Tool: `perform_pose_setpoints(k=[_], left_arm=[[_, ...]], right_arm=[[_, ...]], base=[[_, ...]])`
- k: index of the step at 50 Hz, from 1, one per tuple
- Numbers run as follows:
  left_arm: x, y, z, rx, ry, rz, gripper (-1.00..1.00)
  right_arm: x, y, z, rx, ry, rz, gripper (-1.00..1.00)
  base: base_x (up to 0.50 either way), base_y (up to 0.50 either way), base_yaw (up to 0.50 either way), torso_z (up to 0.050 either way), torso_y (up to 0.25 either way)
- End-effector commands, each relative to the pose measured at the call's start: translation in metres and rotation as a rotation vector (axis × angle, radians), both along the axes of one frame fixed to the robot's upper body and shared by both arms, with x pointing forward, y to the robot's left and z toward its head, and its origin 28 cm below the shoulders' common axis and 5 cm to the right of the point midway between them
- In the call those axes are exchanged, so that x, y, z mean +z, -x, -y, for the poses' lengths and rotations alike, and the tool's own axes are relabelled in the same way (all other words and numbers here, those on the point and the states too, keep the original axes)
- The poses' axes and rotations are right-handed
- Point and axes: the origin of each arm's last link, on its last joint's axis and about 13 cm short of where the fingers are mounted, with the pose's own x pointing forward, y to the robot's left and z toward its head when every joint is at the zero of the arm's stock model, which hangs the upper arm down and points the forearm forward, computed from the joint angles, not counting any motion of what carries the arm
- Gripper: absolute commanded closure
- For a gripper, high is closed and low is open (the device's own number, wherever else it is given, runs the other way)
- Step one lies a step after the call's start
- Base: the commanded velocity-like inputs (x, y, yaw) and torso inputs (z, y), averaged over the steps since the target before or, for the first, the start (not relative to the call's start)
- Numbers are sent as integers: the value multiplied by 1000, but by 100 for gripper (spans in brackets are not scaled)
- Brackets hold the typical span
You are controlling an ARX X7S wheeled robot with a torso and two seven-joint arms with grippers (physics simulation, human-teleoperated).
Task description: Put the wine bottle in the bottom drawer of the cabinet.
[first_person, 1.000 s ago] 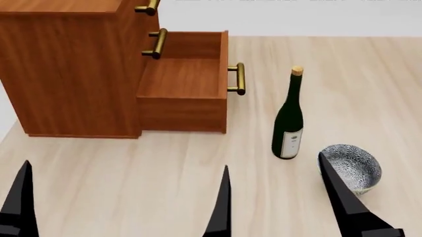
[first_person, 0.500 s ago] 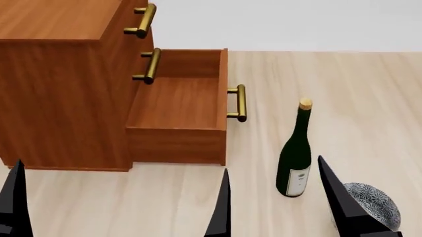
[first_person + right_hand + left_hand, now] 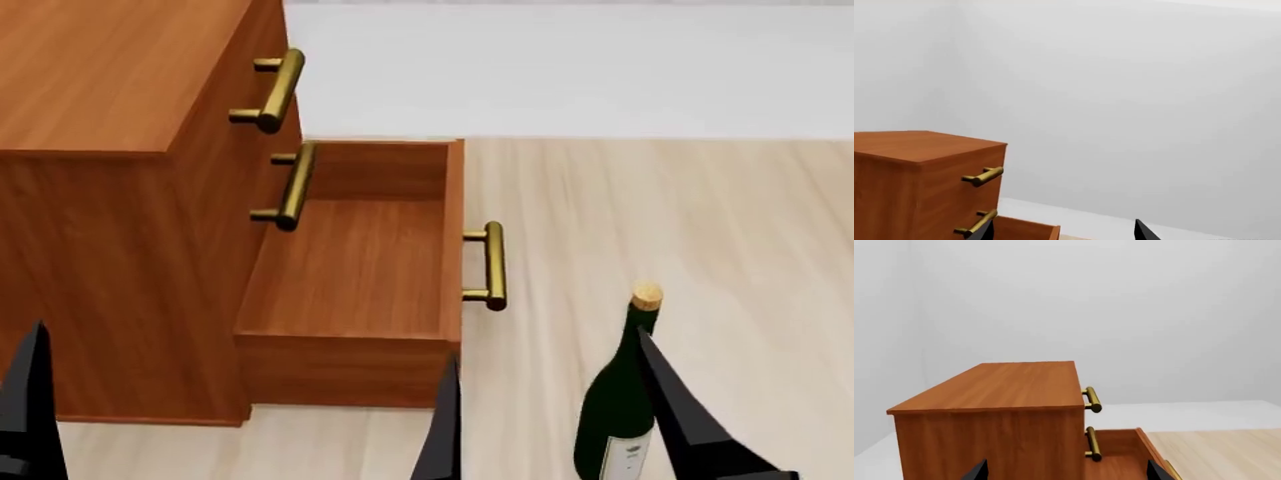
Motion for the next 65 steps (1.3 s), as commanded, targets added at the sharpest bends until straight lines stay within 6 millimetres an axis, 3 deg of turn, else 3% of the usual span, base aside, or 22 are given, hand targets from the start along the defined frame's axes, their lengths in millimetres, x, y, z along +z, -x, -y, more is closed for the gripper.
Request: perform_pose_setpoints(k=[1,42,65], left_arm=[[0,-1,3,-4,-2,-5,-100],[-2,0,2,3,3,6,-100],[-4,-1,4,-9,-1,6,-100]], right_arm=[[-3,-1,0,1,1,-11,-100],[-5,-2,2,-9,-14,-14,-100],[-5,-5,25,-129,-28,-24,-100]], base=[[305,55,0,0,0],[293,78,0,0,1],[18,0,0,0,0]])
